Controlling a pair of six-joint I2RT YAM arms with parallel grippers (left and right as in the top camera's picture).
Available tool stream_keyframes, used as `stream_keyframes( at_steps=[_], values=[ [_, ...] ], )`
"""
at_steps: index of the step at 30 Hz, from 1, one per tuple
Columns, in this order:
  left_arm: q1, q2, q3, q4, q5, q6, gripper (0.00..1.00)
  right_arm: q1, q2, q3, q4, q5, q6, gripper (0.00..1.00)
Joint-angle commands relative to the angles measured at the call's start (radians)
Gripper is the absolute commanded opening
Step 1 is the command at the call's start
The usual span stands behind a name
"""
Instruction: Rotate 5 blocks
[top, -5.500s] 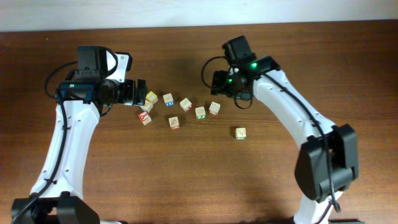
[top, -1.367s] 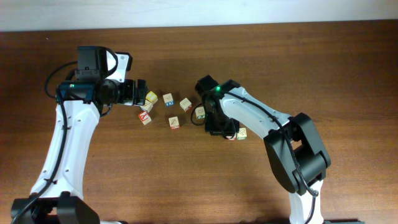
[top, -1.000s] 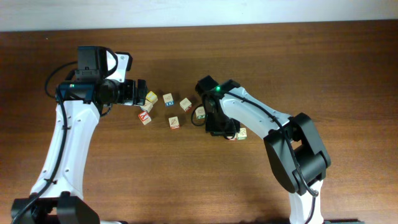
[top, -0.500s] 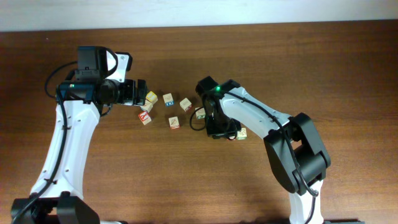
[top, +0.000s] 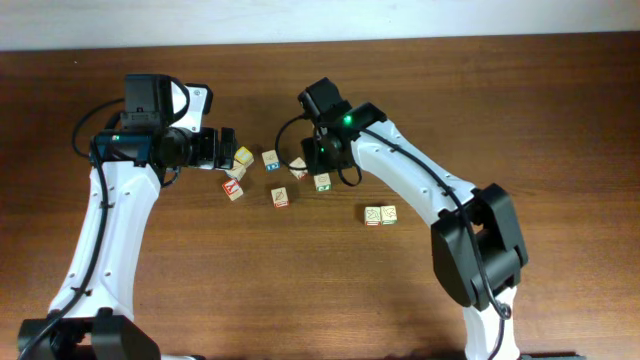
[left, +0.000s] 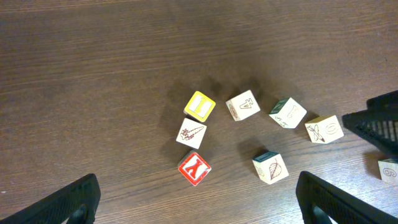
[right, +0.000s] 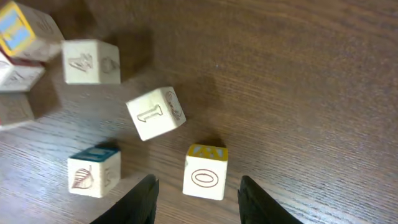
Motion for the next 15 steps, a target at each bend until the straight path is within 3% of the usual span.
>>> stream_keyframes(
  at_steps=[1,15],
  values=[
    [0.000,0.003,0.022,0.002,-0.004,-0.013,0.99,-0.001,0.036,0.008,-0.021,-0.006,-0.022,0.43],
    [0.000,0.003,0.022,0.002,-0.004,-0.013,0.99,0.039,0.081,0.006,-0.029,-0.001,-0.043,0.43]
  ],
)
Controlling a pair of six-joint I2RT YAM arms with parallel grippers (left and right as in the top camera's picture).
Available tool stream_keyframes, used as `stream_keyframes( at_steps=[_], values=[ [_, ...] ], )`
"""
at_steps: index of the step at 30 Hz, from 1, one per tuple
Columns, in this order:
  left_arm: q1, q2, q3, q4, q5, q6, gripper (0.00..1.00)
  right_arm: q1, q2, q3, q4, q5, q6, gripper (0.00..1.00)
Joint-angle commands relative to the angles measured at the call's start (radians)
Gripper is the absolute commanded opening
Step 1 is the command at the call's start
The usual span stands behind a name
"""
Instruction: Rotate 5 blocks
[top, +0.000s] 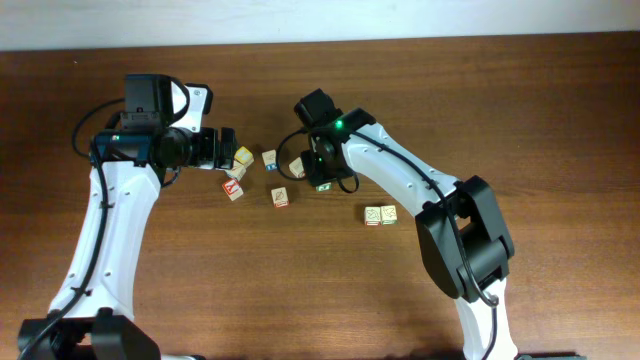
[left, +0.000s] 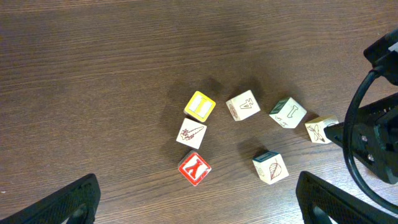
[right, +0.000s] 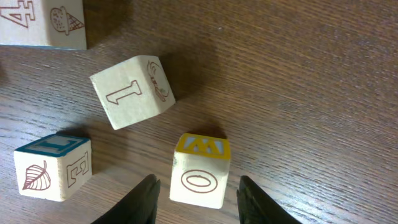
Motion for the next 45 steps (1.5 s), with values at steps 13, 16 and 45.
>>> stream_keyframes(
  at_steps=[13,16,45],
  values=[
    [0.000,0.003,0.022,0.002,-0.004,-0.013,0.99,-0.025,0.031,0.006,0.000,-0.009,0.035,0.16],
    [0.000,0.003,0.022,0.002,-0.004,-0.013,0.99,-0.060,0.031,0.000,-0.003,-0.076,0.033,0.13],
    [0.000,0.003,0.022,0.002,-0.004,-0.013,0.99,-0.074,0.025,0.012,-0.042,-0.124,-0.008,0.20]
  ],
)
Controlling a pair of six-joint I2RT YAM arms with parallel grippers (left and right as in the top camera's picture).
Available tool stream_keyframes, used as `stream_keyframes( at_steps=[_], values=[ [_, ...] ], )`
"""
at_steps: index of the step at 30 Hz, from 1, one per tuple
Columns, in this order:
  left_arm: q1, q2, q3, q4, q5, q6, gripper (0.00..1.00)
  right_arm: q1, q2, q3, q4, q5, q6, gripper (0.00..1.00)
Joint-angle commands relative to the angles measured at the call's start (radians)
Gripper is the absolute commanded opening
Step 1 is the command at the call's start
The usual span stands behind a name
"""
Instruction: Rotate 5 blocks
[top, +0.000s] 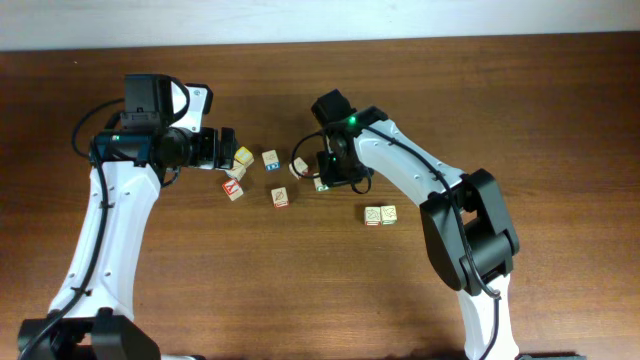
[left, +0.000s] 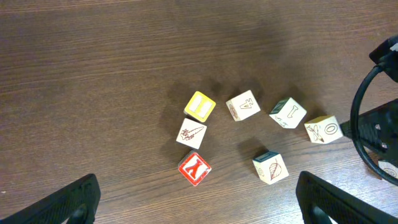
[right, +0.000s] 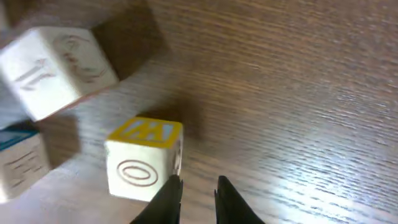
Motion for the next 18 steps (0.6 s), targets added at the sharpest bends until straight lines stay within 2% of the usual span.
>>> stream_keyframes(
  at_steps=[1,5,9,14,18],
  values=[
    [0.000,0.003,0.022,0.002,-0.004,-0.013,0.99,-0.005,0.010,0.046,-0.003,-0.071,-0.043,0.22],
    [0.000,0.003,0.022,0.002,-0.004,-0.013,0.99,-0.006,0.010,0.064,-0.013,-0.063,-0.069,0.34],
    [0.000,0.003,0.022,0.002,-0.004,-0.013,0.99,0.031,0.009,0.082,-0.006,-0.026,-0.056,0.38],
    [0.000,0.003,0.022,0.002,-0.004,-0.013,0.99,0.100,0.017,0.070,0.021,0.175,0.026,0.45],
    [0.000,0.003,0.022,0.002,-0.004,-0.013,0.99,0.109,0.043,0.068,0.040,0.203,0.021,0.45]
  ],
)
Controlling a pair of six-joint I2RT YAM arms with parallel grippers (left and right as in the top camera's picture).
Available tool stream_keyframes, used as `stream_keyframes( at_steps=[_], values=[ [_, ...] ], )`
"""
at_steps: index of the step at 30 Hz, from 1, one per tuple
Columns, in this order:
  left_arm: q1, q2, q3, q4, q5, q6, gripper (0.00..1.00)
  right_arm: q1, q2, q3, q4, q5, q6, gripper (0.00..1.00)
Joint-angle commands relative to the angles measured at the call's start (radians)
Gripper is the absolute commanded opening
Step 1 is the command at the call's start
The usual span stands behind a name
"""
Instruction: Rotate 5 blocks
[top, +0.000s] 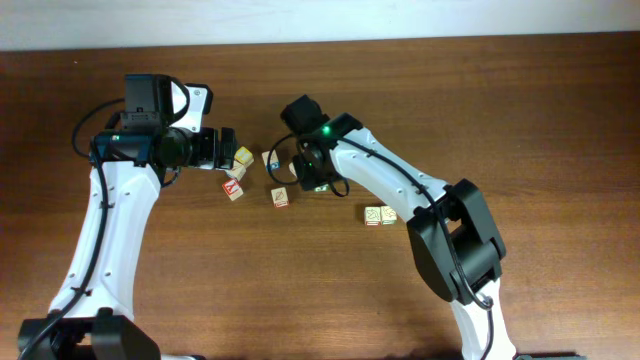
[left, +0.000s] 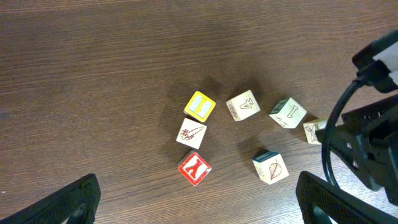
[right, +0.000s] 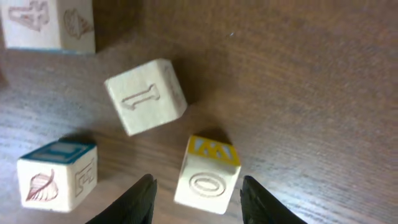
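Note:
Several lettered wooden blocks lie in a loose cluster. The right wrist view shows a cream block with an O face and a yellow top (right: 208, 168), askew between the tips of my right gripper (right: 199, 185), which is open and touches nothing. Near it are a block marked 1 (right: 146, 96) and a teal-topped leaf block (right: 57, 171). My left gripper (left: 199, 202) hangs open high above a yellow block (left: 199, 106), a red Y block (left: 194, 168) and a flower block (left: 191, 133). In the overhead view my right gripper (top: 305, 165) hides the O block.
Two more cream blocks (top: 380, 215) sit side by side to the right of the cluster. A block with a 4 (right: 50, 25) lies at the far left of the right wrist view. The right arm (left: 367, 143) crosses the right of the left wrist view.
My right gripper's jaws were close together to the right of the O block; now they are wide open with that block between them. Seen from overhead, the gripper is further left. The left arm is unchanged.
My right gripper was open above the O block, then lower with the block square between its tips. Then its jaws stood nearly together beside the block. Now they are open around it and the block sits askew. The left gripper stayed open above the cluster.

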Motion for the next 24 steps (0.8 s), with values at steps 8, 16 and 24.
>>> stream_keyframes(
  at_steps=[8,16,24],
  values=[
    [0.000,0.003,0.022,0.002,-0.004,-0.013,0.99,0.000,0.048,0.011,-0.021,0.046,0.017,0.44],
    [0.000,0.003,0.022,0.002,-0.004,-0.013,0.99,-0.123,0.048,0.011,-0.025,-0.389,0.025,0.26],
    [0.000,0.003,0.022,0.002,-0.004,-0.013,0.99,-0.182,0.049,-0.073,0.060,-0.528,0.034,0.27]
  ],
)
